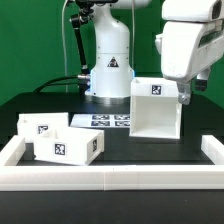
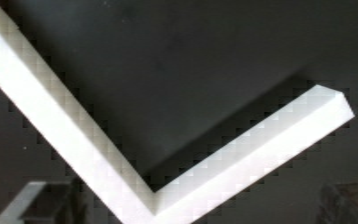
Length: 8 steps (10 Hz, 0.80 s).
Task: Assemble drawer
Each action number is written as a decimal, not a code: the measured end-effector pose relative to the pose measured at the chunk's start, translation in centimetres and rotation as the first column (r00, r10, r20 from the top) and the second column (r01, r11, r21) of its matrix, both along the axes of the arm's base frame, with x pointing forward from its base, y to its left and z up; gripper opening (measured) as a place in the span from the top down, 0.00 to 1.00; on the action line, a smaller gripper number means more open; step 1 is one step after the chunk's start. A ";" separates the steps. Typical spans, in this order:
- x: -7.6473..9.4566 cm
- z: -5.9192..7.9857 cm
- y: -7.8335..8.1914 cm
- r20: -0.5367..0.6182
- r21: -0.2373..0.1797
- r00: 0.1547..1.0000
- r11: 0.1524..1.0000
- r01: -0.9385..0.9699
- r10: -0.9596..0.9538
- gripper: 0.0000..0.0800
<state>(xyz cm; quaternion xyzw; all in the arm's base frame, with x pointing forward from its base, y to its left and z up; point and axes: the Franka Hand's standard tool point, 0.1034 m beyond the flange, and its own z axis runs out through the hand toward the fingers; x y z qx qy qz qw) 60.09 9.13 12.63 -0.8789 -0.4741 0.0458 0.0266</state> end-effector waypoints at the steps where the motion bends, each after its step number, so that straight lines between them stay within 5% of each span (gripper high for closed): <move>1: 0.0 0.0 0.0 -0.001 0.000 1.000 1.000 0.000 0.000 0.19; 5: -0.3 0.0 -0.1 0.010 -0.004 0.999 0.999 0.042 -0.042 0.19; 8: -5.5 0.0 -0.4 0.012 -0.040 0.965 0.964 0.262 -0.262 0.19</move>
Offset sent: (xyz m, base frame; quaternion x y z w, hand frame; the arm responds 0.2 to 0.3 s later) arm 0.0000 0.0000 0.0000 0.0000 0.0000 0.0000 1.0000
